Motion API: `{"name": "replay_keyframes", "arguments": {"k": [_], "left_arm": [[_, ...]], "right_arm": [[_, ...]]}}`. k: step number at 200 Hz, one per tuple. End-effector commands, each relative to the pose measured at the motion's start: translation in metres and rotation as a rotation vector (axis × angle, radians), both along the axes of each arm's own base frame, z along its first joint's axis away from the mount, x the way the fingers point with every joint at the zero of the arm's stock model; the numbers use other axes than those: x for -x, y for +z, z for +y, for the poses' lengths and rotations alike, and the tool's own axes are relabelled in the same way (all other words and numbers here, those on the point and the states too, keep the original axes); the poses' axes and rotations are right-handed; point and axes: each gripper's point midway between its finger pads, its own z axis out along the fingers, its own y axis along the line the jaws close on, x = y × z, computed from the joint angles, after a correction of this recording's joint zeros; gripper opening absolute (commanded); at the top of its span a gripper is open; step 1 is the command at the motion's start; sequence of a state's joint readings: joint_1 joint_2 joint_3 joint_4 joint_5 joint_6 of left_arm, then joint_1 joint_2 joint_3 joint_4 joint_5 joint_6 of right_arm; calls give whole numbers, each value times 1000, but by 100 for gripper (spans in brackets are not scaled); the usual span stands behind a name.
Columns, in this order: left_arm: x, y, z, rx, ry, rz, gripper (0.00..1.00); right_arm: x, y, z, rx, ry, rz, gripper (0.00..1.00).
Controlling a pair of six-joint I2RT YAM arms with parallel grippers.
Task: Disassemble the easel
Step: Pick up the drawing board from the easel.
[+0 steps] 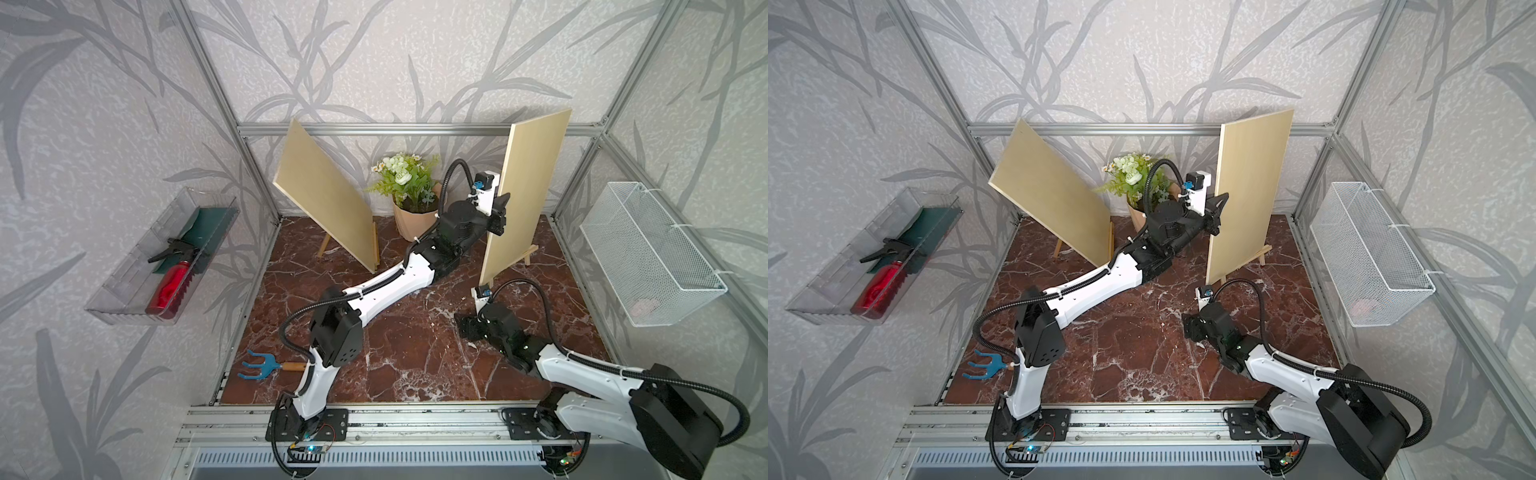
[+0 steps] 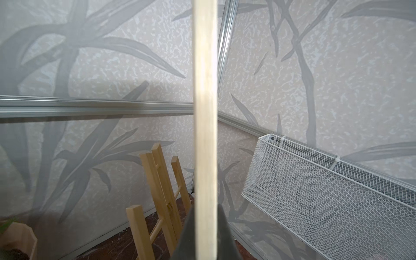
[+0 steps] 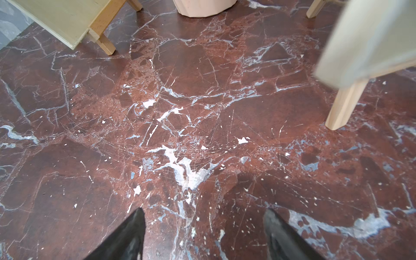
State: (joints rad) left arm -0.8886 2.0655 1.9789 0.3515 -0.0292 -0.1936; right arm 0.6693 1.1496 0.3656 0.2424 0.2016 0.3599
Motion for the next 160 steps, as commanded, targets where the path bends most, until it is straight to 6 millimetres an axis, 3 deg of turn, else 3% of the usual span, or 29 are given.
{"name": "replay_keyframes", "arguments": {"k": [1, 95, 160], "left_arm": [[58, 168, 64, 360, -6, -297, 0], [69, 194, 73, 423, -37, -315, 0], [88, 217, 88, 467, -62, -333, 0]], "right_arm": [[-9, 12, 3, -1, -7, -31, 82], [-9, 10, 3, 8, -4, -27, 79], [-9, 11, 4, 6, 2, -28, 79]]}}
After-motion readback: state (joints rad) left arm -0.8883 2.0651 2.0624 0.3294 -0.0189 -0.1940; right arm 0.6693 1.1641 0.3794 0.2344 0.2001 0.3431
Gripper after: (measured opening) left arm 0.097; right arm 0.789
